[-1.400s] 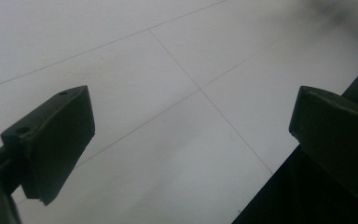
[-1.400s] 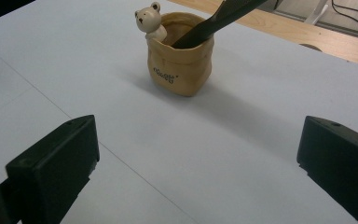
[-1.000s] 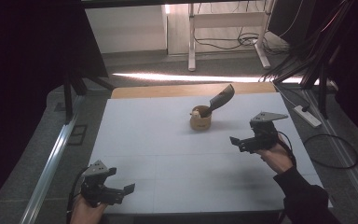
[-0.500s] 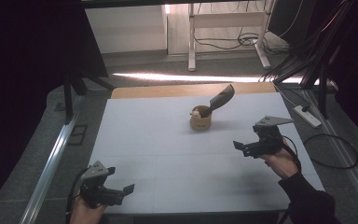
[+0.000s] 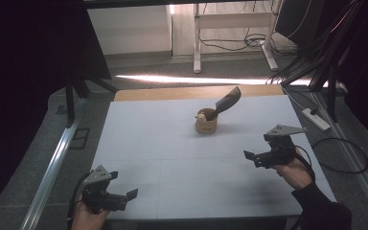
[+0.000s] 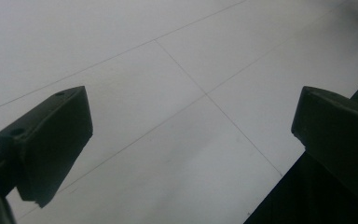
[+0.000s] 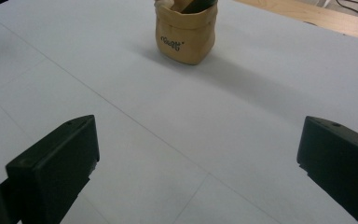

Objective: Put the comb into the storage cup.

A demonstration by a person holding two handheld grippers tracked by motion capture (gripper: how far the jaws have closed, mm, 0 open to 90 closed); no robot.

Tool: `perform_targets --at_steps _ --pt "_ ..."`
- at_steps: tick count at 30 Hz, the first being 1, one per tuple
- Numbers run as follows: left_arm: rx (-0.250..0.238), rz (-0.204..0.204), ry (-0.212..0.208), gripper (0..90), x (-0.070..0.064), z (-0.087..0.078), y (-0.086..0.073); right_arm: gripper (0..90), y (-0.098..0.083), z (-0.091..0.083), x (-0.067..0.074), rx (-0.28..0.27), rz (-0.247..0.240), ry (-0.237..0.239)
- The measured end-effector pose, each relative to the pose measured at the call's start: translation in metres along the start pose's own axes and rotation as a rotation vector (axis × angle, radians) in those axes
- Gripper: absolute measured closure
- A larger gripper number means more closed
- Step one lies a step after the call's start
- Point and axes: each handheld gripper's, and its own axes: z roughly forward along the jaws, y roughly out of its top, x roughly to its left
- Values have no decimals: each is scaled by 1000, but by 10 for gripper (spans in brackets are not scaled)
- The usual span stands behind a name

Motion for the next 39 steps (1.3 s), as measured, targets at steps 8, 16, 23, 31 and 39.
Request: perform_targets --at_steps 8,16,23,31,39 --pt "1 -2 0 0 0 0 0 0 -8 -7 2 9 -2 8" --pt "2 -4 -1 0 0 0 0 0 -17 -17 2 15 6 6" --pt "4 -5 -4 0 1 0 0 0 -26 -26 0 17 19 -5" --pt "2 -11 -5 0 1 1 0 0 -36 -35 -3 29 27 -20" --pt "0 -15 -7 0 2 1 0 0 -46 -45 -7 43 38 -46"
